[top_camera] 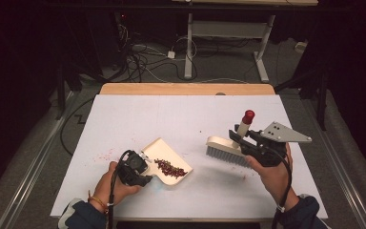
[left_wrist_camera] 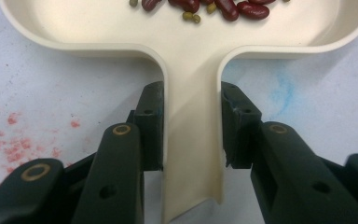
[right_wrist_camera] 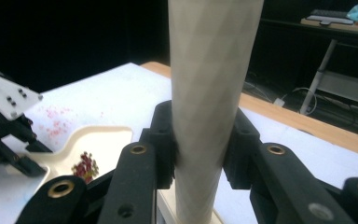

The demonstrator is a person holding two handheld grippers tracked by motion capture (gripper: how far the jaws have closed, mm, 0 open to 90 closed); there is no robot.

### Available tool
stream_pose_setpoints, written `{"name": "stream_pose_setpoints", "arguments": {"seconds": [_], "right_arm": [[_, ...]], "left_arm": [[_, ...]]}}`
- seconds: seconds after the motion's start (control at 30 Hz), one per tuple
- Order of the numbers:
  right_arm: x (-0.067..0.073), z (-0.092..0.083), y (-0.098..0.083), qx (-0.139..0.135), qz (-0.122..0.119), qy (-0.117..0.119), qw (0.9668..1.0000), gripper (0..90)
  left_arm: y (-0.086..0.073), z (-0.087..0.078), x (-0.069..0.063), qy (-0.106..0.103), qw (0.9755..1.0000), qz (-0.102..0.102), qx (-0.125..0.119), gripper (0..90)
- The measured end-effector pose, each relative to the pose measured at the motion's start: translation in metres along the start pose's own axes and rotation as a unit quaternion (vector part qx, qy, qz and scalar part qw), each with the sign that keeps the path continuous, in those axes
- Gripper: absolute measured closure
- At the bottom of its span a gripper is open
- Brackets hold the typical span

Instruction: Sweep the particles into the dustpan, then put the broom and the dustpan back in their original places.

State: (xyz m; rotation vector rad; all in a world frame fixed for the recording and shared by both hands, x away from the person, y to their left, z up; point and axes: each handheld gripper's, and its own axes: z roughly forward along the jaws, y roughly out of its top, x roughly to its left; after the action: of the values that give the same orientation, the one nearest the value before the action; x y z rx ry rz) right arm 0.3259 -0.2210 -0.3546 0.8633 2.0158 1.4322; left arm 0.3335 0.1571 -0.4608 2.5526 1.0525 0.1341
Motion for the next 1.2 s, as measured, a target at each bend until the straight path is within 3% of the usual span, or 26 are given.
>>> {"name": "stream_pose_setpoints", "arguments": {"seconds": [0.57,0.87,1.2], "right_arm": [[-0.017,-0.034,-0.015,0.029,-0.004,0.015,0.9995,69.9],[-0.03,-0.049,-0.02,0.041,0.001,-0.002,0.9991,69.8],[-0.038,-0.051,-0.027,0.066,0.004,0.004,0.9978,69.8]], "left_arm": [[-0.005,-0.002,0.009,0.012,0.9994,-0.026,-0.019,63.4],[-0.008,-0.001,0.018,0.016,0.9985,-0.043,-0.029,63.4],[-0.013,-0.003,0.025,0.026,0.997,-0.065,-0.033,63.4]]}}
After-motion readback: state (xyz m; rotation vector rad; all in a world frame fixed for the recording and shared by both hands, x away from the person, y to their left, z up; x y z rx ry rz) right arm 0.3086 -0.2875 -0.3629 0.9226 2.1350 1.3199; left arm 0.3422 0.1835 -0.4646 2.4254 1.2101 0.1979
